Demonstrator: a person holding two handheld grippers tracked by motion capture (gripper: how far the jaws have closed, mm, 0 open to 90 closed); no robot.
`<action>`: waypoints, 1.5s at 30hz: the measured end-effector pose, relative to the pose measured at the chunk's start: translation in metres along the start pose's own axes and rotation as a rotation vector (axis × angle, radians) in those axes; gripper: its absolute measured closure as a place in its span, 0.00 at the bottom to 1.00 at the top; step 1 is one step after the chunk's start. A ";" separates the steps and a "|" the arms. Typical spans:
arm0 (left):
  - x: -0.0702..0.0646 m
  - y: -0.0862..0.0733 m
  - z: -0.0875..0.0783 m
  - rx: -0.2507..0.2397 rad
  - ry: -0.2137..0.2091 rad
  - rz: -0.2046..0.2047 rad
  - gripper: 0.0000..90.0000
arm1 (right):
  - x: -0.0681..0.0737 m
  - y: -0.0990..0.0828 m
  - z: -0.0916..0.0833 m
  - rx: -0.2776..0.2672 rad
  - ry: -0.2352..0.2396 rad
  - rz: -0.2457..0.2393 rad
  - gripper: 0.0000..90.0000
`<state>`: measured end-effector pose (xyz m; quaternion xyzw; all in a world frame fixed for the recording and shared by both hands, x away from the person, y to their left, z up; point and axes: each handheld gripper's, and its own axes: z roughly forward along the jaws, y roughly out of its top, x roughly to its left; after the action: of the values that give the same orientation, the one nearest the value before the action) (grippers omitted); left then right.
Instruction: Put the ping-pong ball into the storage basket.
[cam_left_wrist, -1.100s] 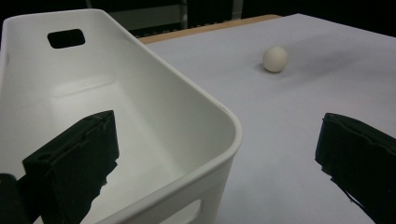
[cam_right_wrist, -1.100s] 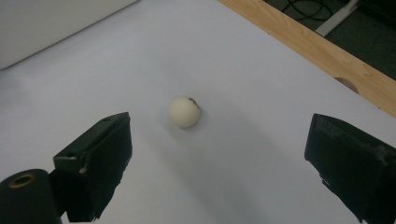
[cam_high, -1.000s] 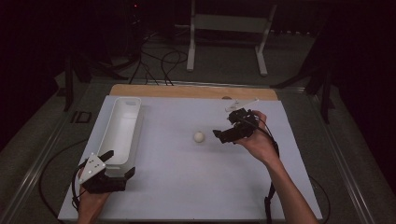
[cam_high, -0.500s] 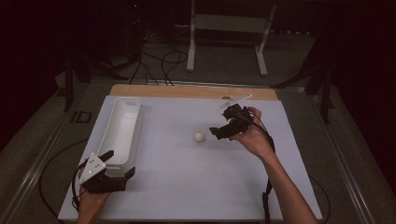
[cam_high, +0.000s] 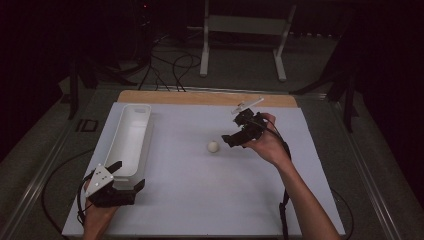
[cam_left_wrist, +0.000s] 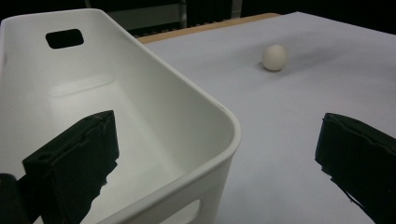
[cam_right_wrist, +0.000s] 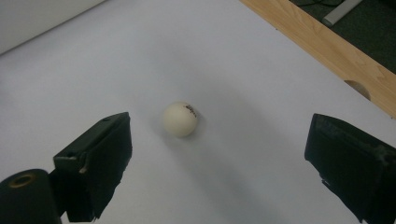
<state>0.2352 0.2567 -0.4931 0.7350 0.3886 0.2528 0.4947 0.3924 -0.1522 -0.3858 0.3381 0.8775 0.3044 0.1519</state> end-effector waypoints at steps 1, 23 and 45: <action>0.000 0.000 0.000 0.000 0.000 0.000 0.00 | 0.000 0.001 0.001 0.001 0.002 -0.002 0.08; -0.001 0.000 0.000 0.004 -0.001 0.005 0.00 | 0.001 0.006 0.019 -0.021 0.050 -0.018 0.08; -0.001 0.000 -0.001 0.005 -0.002 0.007 0.00 | 0.008 0.009 0.040 -0.006 0.103 -0.049 0.08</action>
<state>0.2342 0.2565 -0.4930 0.7380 0.3861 0.2530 0.4922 0.4098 -0.1243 -0.4110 0.3000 0.8912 0.3201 0.1151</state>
